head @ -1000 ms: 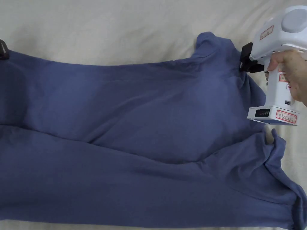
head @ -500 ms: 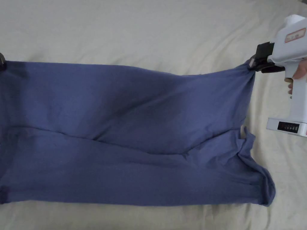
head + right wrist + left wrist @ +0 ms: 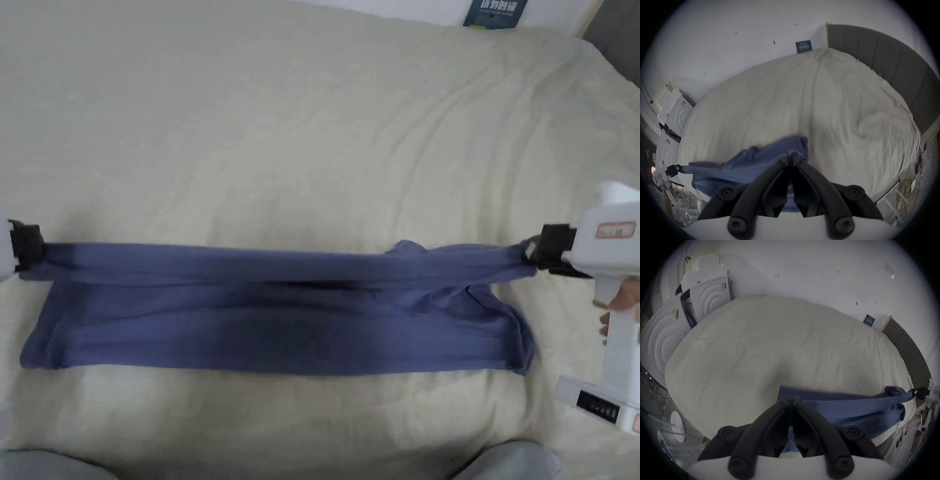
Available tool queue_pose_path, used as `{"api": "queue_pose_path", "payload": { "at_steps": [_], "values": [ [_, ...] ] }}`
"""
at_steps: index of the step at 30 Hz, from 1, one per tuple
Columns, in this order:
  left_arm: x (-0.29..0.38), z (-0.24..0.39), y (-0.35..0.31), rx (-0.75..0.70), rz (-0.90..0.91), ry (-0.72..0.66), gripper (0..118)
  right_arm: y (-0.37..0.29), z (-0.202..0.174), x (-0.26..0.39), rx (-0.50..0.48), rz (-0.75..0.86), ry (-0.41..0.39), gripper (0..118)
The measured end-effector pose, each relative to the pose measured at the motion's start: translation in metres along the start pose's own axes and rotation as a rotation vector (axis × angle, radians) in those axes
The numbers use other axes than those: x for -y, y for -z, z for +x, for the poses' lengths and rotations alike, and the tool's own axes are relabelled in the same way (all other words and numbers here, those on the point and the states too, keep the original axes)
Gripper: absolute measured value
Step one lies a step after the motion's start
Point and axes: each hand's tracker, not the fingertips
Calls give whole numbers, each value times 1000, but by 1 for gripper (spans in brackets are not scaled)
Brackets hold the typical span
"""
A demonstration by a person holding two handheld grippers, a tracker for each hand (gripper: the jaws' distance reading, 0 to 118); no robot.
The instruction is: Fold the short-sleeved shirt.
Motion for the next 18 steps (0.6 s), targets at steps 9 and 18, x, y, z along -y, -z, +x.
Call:
{"api": "queue_pose_path", "payload": {
  "at_steps": [9, 18],
  "values": [
    [77, -7, 22, -46, -149, -74, 5, 29, 28, 73, 70, -100, 104, 8],
    [41, -9, -32, -118, 93, -104, 110, -31, 7, 56, 103, 100, -62, 118]
  ]
}}
